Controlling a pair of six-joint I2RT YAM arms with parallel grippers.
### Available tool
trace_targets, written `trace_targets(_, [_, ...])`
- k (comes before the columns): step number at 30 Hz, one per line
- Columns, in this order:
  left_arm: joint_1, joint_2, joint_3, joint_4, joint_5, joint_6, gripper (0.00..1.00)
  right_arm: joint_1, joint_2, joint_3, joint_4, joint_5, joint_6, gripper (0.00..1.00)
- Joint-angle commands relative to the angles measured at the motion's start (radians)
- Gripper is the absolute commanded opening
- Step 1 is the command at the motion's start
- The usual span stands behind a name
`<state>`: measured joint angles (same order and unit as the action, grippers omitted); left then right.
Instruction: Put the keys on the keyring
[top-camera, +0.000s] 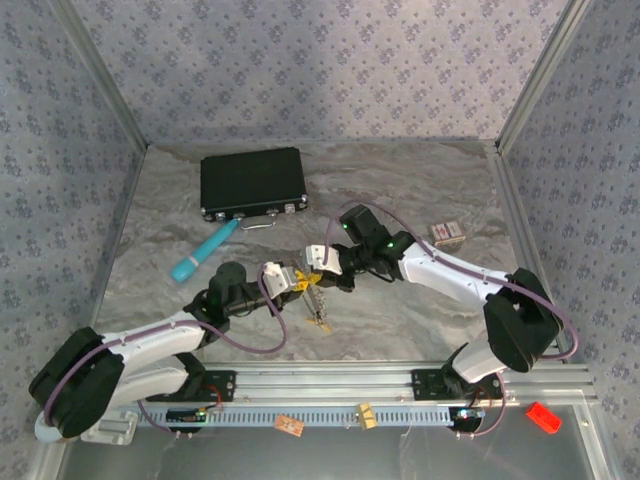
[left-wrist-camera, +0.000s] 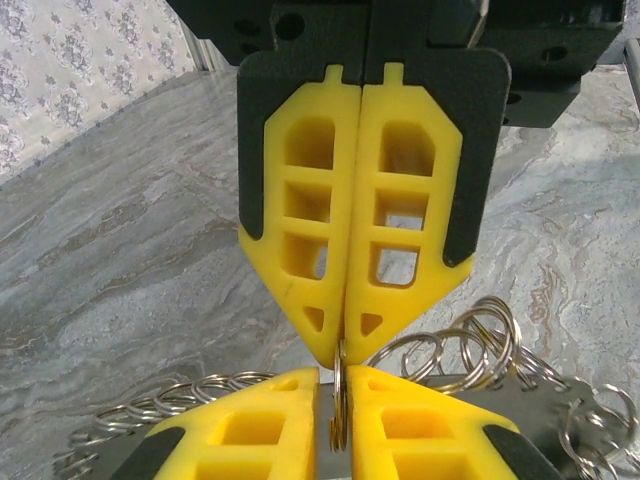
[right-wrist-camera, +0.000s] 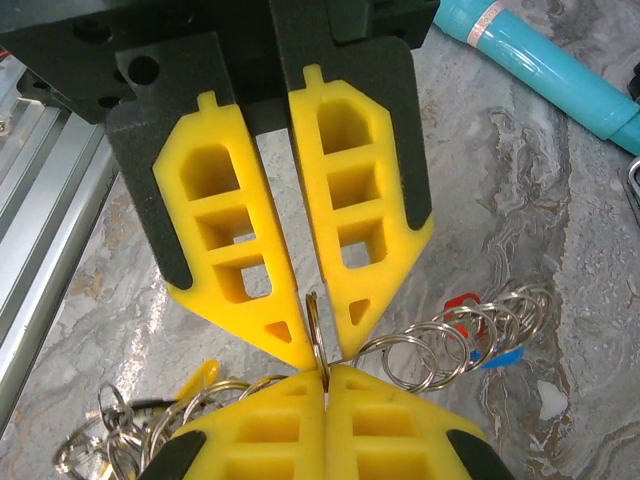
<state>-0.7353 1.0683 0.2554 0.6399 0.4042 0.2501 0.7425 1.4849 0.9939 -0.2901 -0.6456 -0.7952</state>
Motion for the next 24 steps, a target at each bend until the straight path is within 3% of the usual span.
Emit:
trace_targets(1, [-0.006, -0.008, 0.027, 0.035, 0.006, 0.004, 0.11, 0.019, 0.005, 0.041, -0.023, -0.026, -0.018, 0.00])
trace_targets(4, [-0.005, -0.013, 0.027, 0.027, 0.008, 0.008, 0.00, 0.019, 0.005, 0.036, -0.027, -0.019, -0.018, 0.00])
trace_targets(12, [-0.005, -0.036, 0.026, -0.001, -0.002, 0.011, 0.00, 0.009, -0.003, 0.016, -0.024, 0.022, -0.007, 0.01])
trace_targets(14, [-0.005, -0.031, 0.034, -0.014, 0.002, 0.011, 0.00, 0.011, -0.006, 0.018, -0.026, 0.025, -0.010, 0.12])
trace_targets(17, [-0.005, -0.016, 0.047, -0.026, 0.018, 0.014, 0.00, 0.021, -0.004, 0.029, -0.034, 0.030, -0.022, 0.15])
trace_targets(22, [-0.004, 0.011, 0.063, -0.020, 0.037, 0.011, 0.00, 0.030, 0.014, 0.041, -0.039, 0.031, -0.037, 0.14])
trace_targets(24, [-0.004, 0.019, 0.066, -0.017, 0.044, 0.009, 0.00, 0.034, 0.020, 0.037, -0.034, 0.031, -0.038, 0.05])
